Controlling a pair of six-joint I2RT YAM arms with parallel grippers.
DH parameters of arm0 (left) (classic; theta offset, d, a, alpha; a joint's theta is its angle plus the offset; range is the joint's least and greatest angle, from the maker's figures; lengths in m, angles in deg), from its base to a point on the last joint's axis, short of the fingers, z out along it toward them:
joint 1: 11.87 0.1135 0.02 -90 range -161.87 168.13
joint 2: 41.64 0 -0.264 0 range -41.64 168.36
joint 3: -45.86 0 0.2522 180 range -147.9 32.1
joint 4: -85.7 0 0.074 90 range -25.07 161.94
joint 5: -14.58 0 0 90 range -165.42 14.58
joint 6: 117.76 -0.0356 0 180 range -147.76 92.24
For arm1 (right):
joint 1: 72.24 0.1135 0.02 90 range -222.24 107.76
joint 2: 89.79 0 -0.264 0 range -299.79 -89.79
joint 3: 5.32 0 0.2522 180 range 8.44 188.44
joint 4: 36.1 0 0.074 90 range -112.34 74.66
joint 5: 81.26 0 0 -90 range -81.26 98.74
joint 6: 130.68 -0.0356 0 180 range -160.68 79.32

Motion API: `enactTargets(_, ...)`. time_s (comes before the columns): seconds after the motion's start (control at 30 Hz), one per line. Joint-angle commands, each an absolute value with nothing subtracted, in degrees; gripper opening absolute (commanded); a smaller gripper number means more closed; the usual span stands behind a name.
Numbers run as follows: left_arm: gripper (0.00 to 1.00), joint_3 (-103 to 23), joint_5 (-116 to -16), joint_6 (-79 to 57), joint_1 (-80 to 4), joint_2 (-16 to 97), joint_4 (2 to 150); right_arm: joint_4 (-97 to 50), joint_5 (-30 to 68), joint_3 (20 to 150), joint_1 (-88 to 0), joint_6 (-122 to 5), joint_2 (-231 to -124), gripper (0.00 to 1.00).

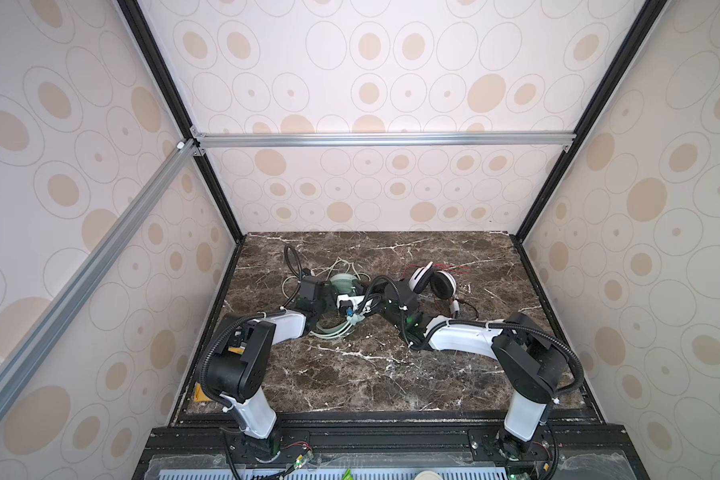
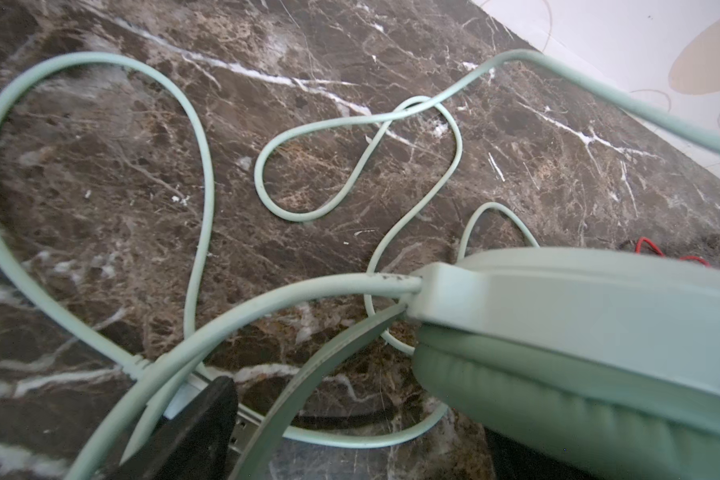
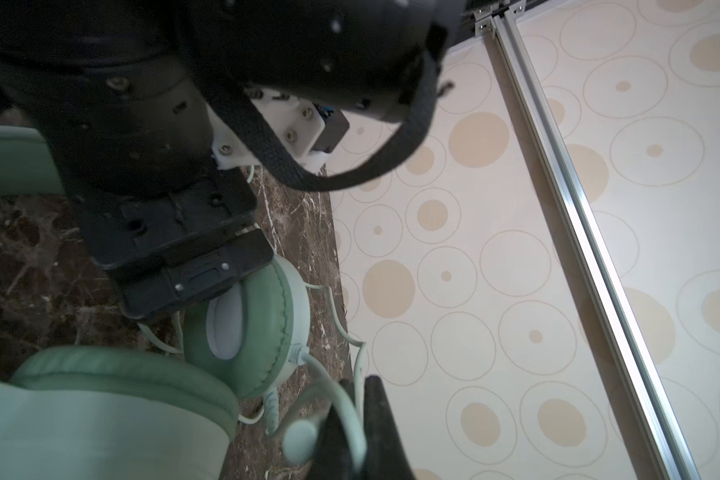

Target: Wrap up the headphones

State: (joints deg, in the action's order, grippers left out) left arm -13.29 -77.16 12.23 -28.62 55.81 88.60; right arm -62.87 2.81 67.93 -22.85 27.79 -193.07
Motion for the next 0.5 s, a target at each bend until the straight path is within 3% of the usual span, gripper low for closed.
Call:
enactTargets(0.0, 0.92, -15.93, -77.36, 12.46, -28.39, 56.99, 88.42, -61.46, 5.84, 67.15, -21.8, 30.04, -190.64, 0.0)
enactTargets(0.37, 0.92, -16.58, -77.4, 12.45, -28.35, 57.58, 88.4, -73.11, -4.18, 58.58, -21.74, 30.92, -189.37, 0.0)
enactTargets(0.47, 0.92, -16.8, -77.24, 12.67, -28.31, 58.18, 88.37, -69.64, -4.09, 59.01, -21.61, 31.88, -189.37, 0.0)
